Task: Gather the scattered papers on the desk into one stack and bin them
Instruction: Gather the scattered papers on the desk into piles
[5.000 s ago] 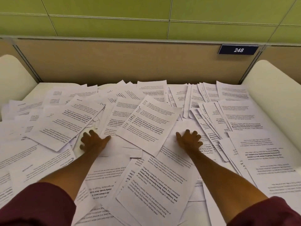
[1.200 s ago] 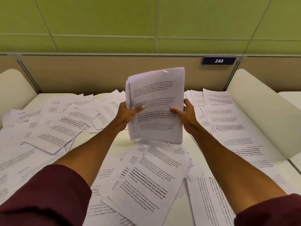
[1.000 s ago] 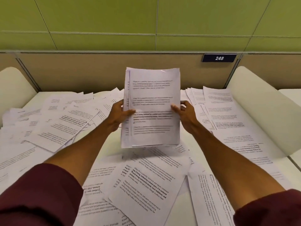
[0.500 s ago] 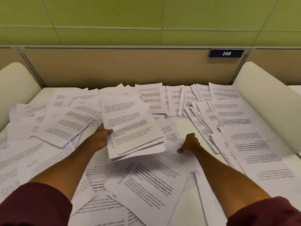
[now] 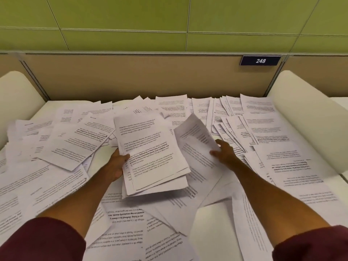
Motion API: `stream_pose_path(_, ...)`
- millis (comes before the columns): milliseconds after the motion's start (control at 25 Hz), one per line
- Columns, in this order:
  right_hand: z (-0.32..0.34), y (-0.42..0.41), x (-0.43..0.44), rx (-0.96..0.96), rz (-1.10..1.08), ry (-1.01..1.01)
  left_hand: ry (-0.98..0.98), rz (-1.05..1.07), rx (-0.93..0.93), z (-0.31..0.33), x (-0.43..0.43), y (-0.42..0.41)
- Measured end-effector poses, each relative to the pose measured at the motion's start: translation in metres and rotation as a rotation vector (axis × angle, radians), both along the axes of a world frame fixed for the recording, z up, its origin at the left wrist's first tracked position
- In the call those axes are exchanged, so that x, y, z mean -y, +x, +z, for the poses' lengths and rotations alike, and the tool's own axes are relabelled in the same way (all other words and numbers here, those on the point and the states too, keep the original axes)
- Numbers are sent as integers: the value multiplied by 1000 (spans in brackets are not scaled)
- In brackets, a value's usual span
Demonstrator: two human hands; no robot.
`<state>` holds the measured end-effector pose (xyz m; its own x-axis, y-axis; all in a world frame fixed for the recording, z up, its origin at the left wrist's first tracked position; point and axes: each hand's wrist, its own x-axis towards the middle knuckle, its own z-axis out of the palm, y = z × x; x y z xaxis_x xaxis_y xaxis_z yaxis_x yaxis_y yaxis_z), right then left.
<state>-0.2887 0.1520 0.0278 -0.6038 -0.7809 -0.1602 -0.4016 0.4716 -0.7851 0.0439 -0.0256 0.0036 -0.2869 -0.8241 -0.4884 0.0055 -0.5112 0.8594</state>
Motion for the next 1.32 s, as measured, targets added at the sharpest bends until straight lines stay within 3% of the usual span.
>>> stream_pose_path(120, 26, -22, -1, -33, -53, -250, -49, 21, 11, 7, 12, -1)
stream_pose_path(280, 66, -54, -2, -4, -90, -377, -127, 122, 118, 9, 25, 2)
stream_pose_path(440, 95, -73, -5, 0, -59, -411, -223, 192, 219, 7, 29, 0)
stream_pose_path(680, 119, -80, 12, 145, 2, -455, -329, 99, 340, 10, 20, -26)
stream_pose_path(840, 128, -86, 17, 207, 35, -488, -422, 245, 503, 11, 13, -34)
stream_pose_path(1000, 141, -85, 19, 338, 43, -539, -393, 441, 528, 14, 12, -37)
stream_pose_path(1120, 148, -89, 22, 369, 60, -535, -414, 395, 631, 20, 20, -34)
stream_pose_path(1320, 156, -87, 29, 424, 81, -541, -483, 356, 494, 27, 15, -51)
